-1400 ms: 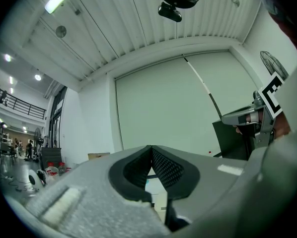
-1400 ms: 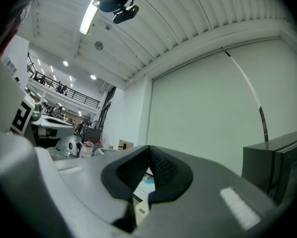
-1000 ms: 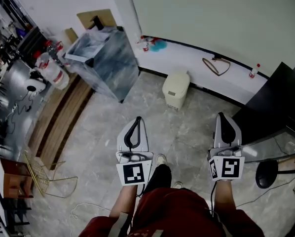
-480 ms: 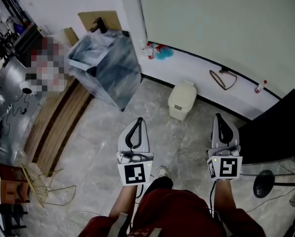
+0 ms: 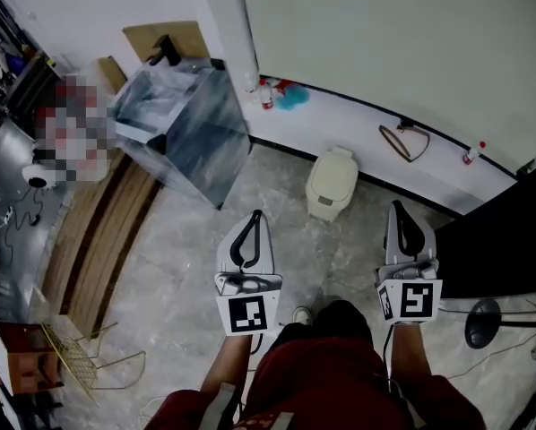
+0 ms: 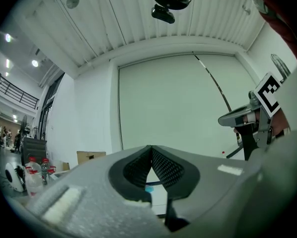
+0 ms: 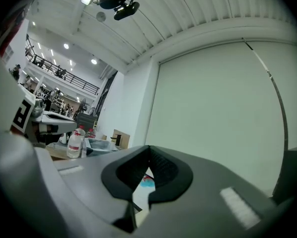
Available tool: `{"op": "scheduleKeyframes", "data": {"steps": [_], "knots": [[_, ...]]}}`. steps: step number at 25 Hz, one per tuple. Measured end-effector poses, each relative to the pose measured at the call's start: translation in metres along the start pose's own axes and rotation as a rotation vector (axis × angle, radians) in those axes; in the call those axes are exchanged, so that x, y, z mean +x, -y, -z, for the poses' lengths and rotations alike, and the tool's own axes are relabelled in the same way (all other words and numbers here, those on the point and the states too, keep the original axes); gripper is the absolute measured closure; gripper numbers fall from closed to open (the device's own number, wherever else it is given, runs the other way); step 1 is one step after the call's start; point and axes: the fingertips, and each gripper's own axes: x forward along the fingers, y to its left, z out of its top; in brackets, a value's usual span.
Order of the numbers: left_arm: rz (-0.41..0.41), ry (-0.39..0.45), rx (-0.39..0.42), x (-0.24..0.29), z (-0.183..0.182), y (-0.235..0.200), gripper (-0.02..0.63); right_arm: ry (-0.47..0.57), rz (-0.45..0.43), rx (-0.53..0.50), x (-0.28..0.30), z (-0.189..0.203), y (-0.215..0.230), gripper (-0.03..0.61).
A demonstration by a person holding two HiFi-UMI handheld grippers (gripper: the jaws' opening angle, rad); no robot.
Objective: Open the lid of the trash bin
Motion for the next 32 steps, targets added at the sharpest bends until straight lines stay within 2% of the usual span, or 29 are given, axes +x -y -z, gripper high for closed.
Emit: {"op": "scheduleKeyframes", "data": {"steps": [8,14,21,26,32], "knots": [[0.02,0.004,0.02,0.043,0.014,-0.003,0.607,-0.001,0.009,0.014,0.039,0.018,0.013,0.578],[0.038,0.0,0.0,0.09,0.021,0.001,0.607,-0.003,0.021,0.026,0.08,0.031,0.039,0.578],[0.062,-0.009,-0.002,0.176,0.025,0.021,0.607,-0.045,0.011,0.043,0.14,0.057,0.087,0.578],[0.102,0.003,-0.027,0.218,0.036,0.037,0.607,-0.077,0.005,0.047,0.174,0.081,0.11,0.578],[0.108,-0.004,0.013,0.267,0.06,0.058,0.607,-0.124,-0.006,0.072,0.21,0.119,0.14,0.578]]}}
